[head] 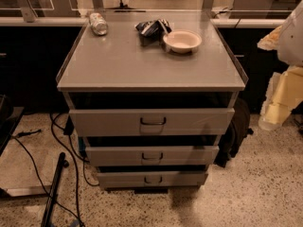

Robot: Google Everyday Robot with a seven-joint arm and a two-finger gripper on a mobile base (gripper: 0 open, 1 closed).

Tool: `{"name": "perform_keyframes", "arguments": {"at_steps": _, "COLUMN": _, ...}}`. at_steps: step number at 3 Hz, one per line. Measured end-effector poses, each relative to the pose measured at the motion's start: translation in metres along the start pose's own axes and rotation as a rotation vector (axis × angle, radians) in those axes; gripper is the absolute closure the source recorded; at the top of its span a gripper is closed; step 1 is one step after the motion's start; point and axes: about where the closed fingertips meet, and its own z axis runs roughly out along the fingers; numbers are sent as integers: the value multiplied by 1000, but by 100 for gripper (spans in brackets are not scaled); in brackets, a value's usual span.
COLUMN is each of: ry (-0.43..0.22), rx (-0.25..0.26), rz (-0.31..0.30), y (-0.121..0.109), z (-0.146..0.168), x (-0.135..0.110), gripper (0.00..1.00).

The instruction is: Open top drawer

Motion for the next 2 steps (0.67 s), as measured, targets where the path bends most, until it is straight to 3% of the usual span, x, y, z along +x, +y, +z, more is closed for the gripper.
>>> {"name": "perform_keyframes", "arguments": {"at_steps": 2, "ry": -7, "rx": 11, "rz": 21, "y": 3, "z": 16, "x": 5, "gripper": 0}}
